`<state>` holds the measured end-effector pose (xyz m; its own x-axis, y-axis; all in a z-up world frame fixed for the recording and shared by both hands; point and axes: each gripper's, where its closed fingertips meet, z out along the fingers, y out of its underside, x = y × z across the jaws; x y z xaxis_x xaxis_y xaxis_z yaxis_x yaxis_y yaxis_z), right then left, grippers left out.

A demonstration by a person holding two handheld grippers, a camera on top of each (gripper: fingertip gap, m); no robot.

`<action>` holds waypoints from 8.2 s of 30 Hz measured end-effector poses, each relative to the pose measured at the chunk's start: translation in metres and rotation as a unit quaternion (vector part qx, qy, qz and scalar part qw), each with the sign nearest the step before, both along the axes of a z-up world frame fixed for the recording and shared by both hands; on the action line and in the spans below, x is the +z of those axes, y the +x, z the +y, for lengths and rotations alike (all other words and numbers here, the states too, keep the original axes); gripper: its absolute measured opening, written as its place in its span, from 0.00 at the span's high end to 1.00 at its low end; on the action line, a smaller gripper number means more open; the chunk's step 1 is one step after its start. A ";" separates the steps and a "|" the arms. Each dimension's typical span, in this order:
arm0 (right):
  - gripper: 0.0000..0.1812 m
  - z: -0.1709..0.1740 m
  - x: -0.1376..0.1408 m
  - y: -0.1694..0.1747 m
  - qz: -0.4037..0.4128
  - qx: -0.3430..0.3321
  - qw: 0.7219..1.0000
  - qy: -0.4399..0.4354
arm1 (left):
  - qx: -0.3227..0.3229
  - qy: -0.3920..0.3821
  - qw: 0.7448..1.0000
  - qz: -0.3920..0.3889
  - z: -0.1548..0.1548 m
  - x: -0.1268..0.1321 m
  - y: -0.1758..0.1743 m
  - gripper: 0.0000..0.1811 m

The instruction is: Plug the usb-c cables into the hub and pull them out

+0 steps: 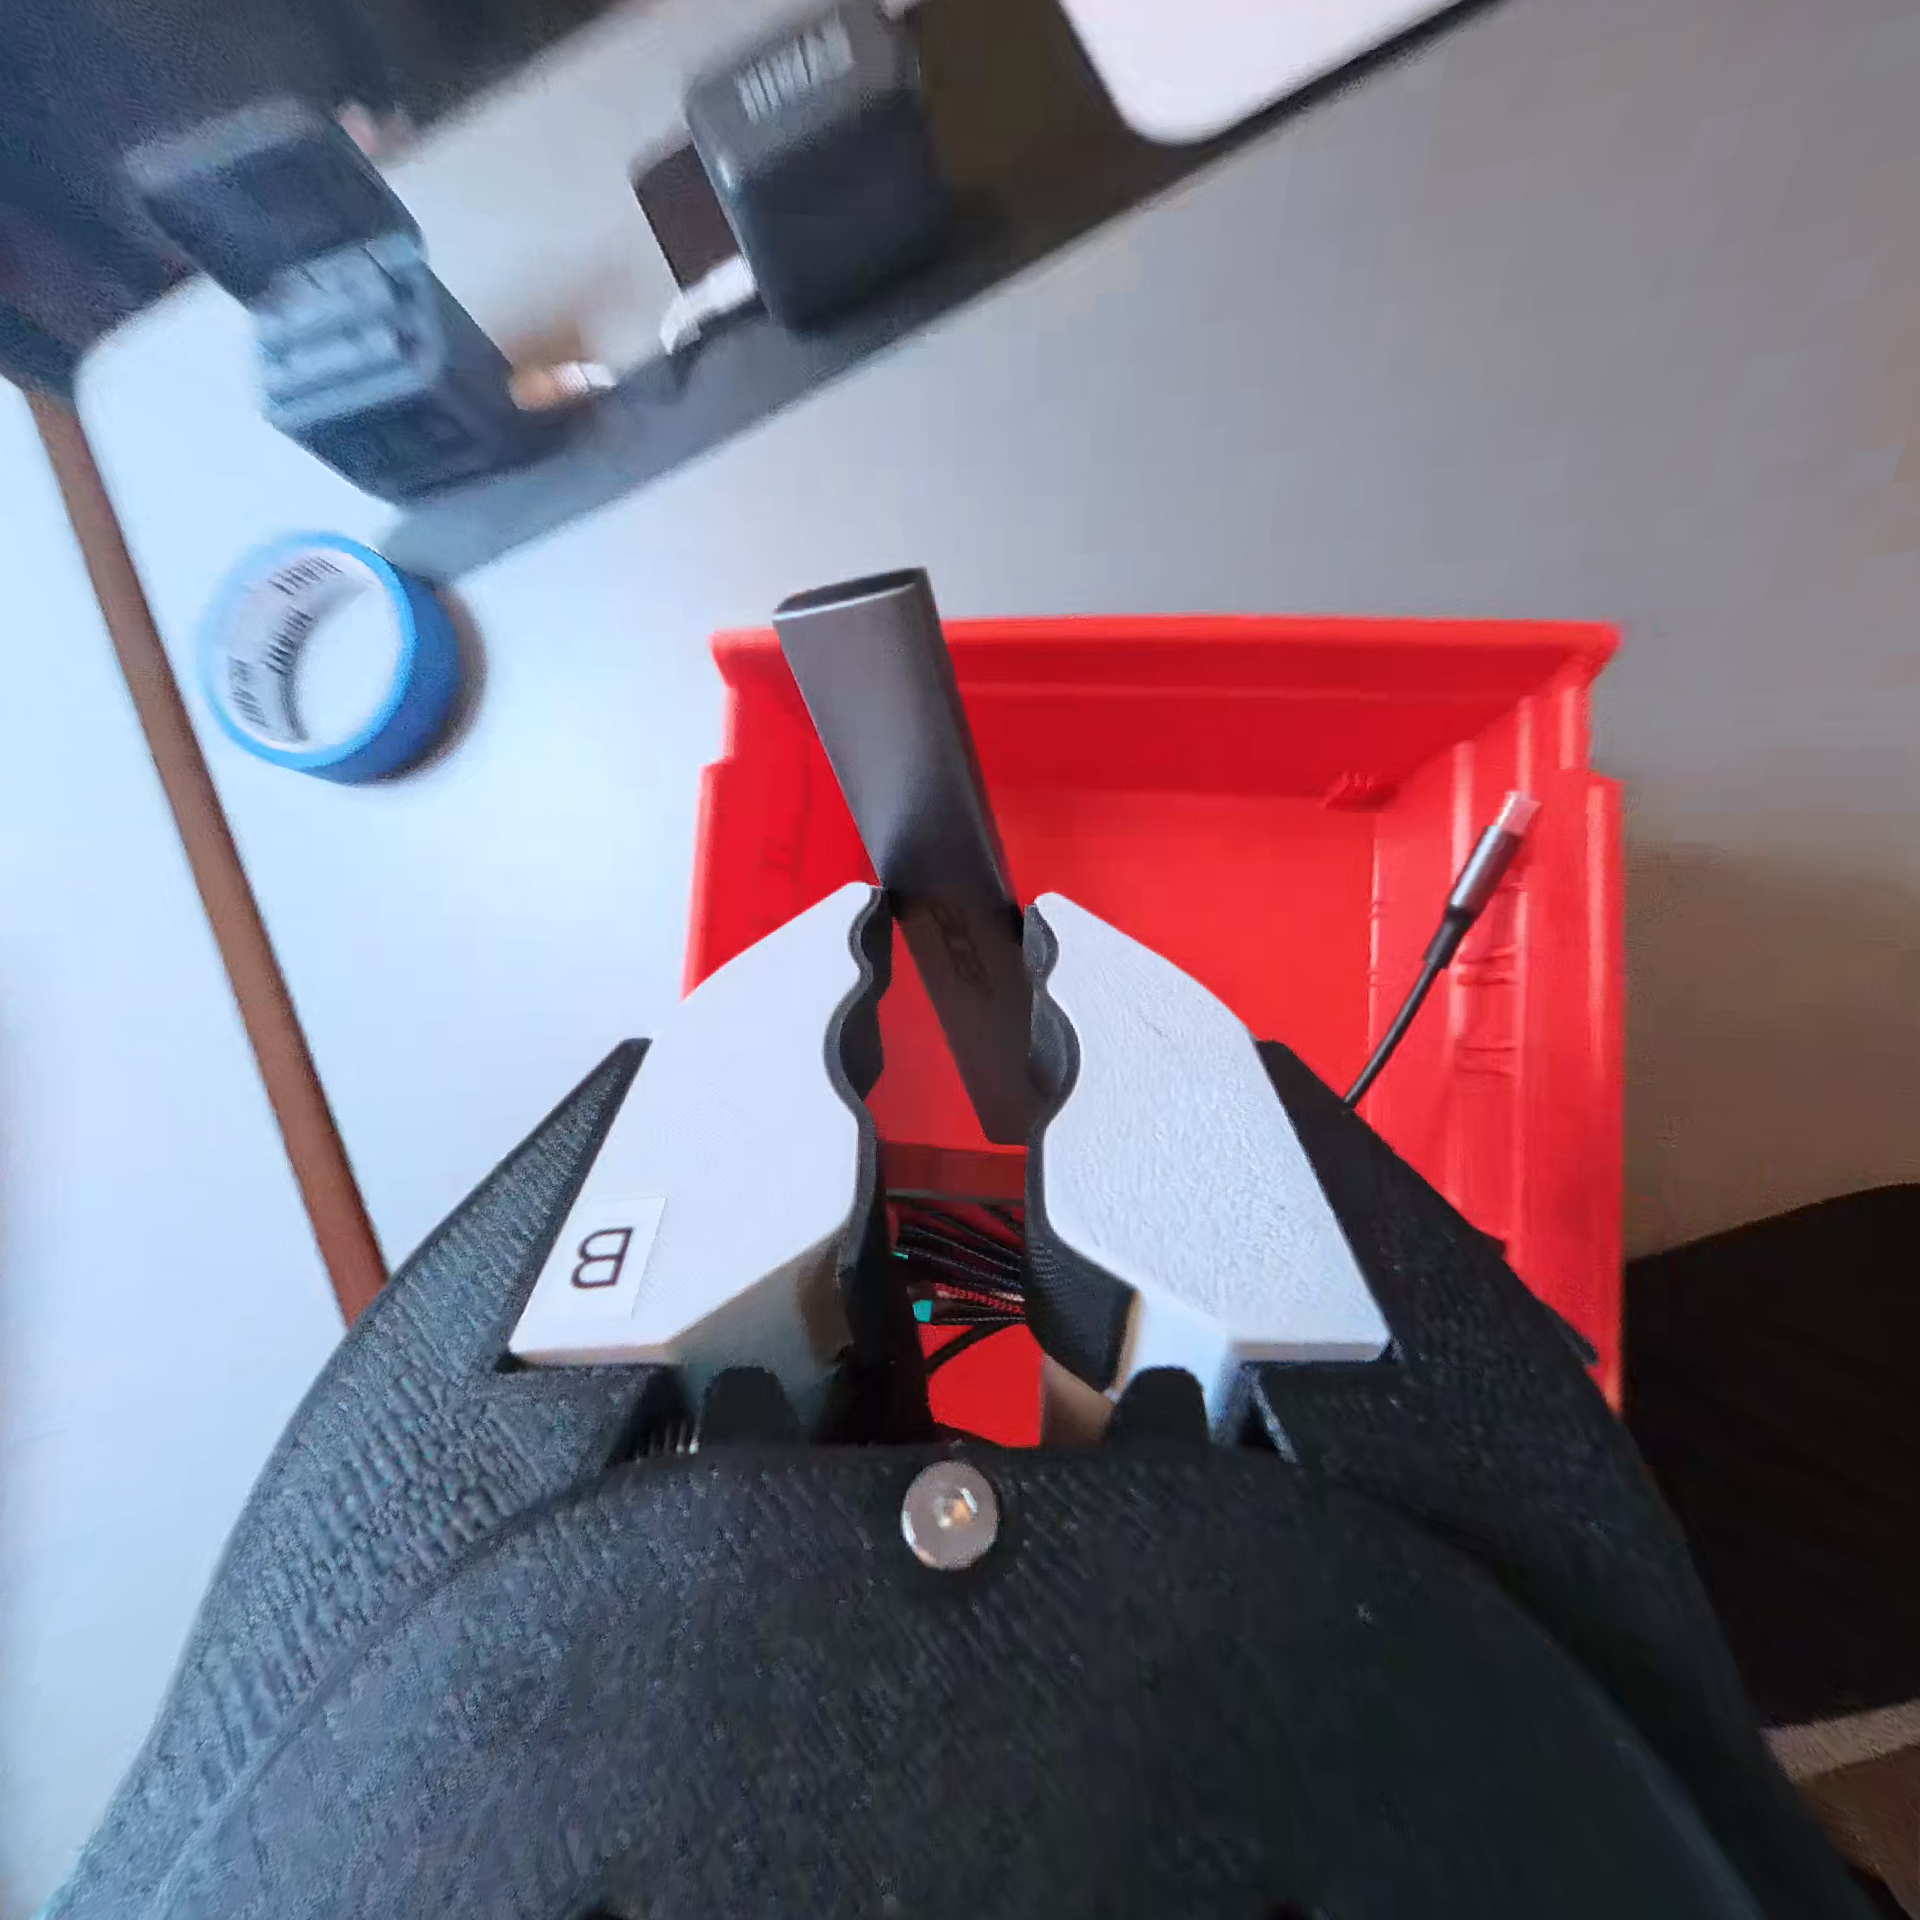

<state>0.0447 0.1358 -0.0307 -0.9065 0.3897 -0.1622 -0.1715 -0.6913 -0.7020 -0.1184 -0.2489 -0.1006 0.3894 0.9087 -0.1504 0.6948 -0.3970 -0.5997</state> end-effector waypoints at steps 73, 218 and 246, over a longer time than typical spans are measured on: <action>0.85 -0.024 -0.190 0.077 0.178 0.042 0.665 0.724 | -0.005 0.288 0.851 0.440 0.063 0.071 0.190 0.71; 0.85 -0.037 -0.092 0.022 0.067 -0.002 0.929 0.364 | -0.345 0.183 0.902 0.185 0.285 -0.056 0.180 0.96; 0.94 -0.100 -0.064 0.017 -0.058 -0.016 0.918 0.393 | -0.320 0.525 0.738 0.278 0.226 0.034 0.223 0.90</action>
<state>0.0614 0.0360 -0.0948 -0.8866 0.4546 0.0855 -0.0754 0.0405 -0.9963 0.1042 -0.0228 -0.0667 0.9325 0.2955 0.2074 0.0968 0.3487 -0.9322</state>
